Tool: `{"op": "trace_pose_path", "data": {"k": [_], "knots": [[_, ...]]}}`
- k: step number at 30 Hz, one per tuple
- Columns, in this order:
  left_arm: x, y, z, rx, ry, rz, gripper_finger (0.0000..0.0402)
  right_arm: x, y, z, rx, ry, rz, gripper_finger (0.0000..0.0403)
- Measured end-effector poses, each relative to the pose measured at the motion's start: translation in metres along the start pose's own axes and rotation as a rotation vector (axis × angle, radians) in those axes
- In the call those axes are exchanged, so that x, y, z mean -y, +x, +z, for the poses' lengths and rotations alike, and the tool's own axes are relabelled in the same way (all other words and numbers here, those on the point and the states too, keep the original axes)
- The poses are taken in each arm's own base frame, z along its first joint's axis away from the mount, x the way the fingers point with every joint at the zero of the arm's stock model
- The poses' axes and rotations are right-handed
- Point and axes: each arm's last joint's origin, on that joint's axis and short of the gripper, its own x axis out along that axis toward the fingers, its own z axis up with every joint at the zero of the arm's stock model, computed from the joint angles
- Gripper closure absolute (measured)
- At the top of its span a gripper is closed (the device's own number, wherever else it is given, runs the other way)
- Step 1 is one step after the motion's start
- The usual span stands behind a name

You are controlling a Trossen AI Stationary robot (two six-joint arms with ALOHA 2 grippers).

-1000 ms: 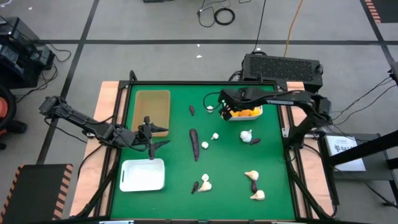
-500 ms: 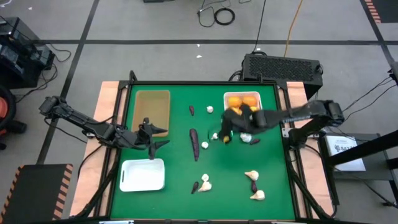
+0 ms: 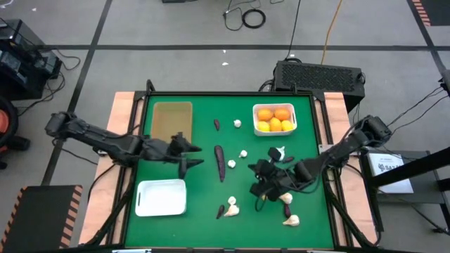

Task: Sort produce into baskets
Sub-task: Put the white garlic into the orange bin

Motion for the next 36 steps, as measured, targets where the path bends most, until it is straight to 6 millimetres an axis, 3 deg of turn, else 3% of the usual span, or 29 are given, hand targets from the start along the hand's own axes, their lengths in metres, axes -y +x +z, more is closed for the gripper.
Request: {"op": "trace_pose_path", "data": {"k": [10,14,19,25,36], "knots": [[0.009,0.087,0.032,-0.303,0.139,0.013,0.015,0.002,-0.001,0.002,-0.011,-0.008,0.014,0.0402],[0.014,0.119,0.029,-0.361,0.232,0.009,0.015,0.003,-0.001,0.001,-0.021,-0.02,0.007,0.0402],[0.009,0.152,0.005,-0.412,0.303,0.014,0.015,0.004,-0.002,-0.002,-0.044,-0.012,-0.008,0.0402],[0.0,0.174,-0.006,-0.345,0.358,0.063,0.015,0.002,-0.008,-0.008,-0.063,-0.034,-0.005,0.0403],[-0.03,0.19,-0.019,-0.41,0.255,0.072,0.015,0.002,-0.008,-0.009,-0.066,-0.069,-0.014,0.0403]]}}
